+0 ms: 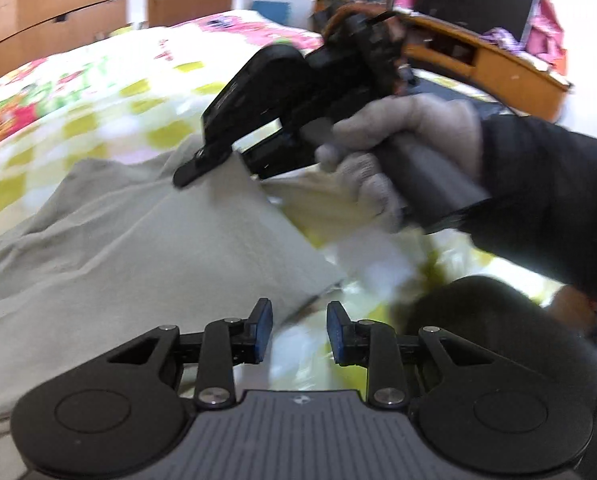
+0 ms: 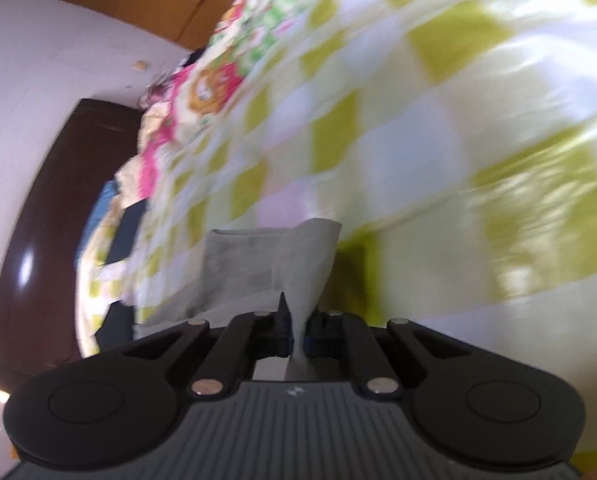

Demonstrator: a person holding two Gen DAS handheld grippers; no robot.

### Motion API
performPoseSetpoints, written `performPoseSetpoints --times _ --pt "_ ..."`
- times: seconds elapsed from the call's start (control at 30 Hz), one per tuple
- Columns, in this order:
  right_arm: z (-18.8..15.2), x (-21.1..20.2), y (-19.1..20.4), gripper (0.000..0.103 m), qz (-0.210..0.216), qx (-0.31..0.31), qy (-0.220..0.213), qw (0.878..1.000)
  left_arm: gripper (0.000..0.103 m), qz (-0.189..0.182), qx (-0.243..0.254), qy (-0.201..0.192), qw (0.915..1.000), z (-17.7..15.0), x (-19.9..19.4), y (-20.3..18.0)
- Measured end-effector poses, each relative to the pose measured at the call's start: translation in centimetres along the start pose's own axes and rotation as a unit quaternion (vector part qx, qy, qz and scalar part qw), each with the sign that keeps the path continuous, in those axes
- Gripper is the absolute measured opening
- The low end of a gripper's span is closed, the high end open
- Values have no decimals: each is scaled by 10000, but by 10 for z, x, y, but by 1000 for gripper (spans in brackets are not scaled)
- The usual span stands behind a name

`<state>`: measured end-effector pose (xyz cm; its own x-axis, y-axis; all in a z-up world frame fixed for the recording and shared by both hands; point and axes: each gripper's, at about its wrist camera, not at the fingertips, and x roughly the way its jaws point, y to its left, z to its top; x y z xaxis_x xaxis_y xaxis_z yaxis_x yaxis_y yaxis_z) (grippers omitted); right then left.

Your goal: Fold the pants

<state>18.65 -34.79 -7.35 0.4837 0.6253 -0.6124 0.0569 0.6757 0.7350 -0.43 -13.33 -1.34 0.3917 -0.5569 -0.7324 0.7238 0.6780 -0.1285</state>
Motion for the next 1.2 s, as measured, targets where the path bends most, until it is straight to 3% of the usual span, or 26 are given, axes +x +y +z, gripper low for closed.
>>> performPoseSetpoints --times 0.07,0.2,0.37,0.53,0.6,0.7,0.8,0.9,1.0,1.07,1.2 --pt "0 -9 -5 8 -134 22 -48 9999 42 -2 113 -125 9999 5 -10 -2" --pt "-6 -19 -9 13 -211 69 -86 9997 42 453 -24 -642 9969 16 -43 30" --pt "-13 -17 -17 16 -242 335 -159 9990 43 1633 -200 -1125 9799 32 -40 80" --pt "-23 -27 -5 32 -334 243 -182 9990 43 2268 -223 -852 9700 35 3 107" --pt "-28 -30 -2 33 -378 167 -215 9989 43 2583 -124 -783 9628 28 11 110" --pt "-34 -30 -1 33 -381 168 -139 9990 43 2546 -307 -690 9641 26 13 113" --pt "-37 -28 -1 39 -295 164 -30 9994 43 2592 22 -182 9656 9 31 106" --pt "-36 -28 -3 41 -230 204 -27 9995 43 2703 277 -198 9622 -8 19 87" --pt "-26 -20 -4 41 -189 273 -2 9994 43 2318 160 -240 9723 -14 -5 69" --pt "-21 -18 1 44 -285 175 -2 9994 44 2102 404 -25 9768 -20 -9 53" --pt "-15 -21 6 49 -318 73 -64 9994 44 2304 767 116 9700 -35 -9 36"
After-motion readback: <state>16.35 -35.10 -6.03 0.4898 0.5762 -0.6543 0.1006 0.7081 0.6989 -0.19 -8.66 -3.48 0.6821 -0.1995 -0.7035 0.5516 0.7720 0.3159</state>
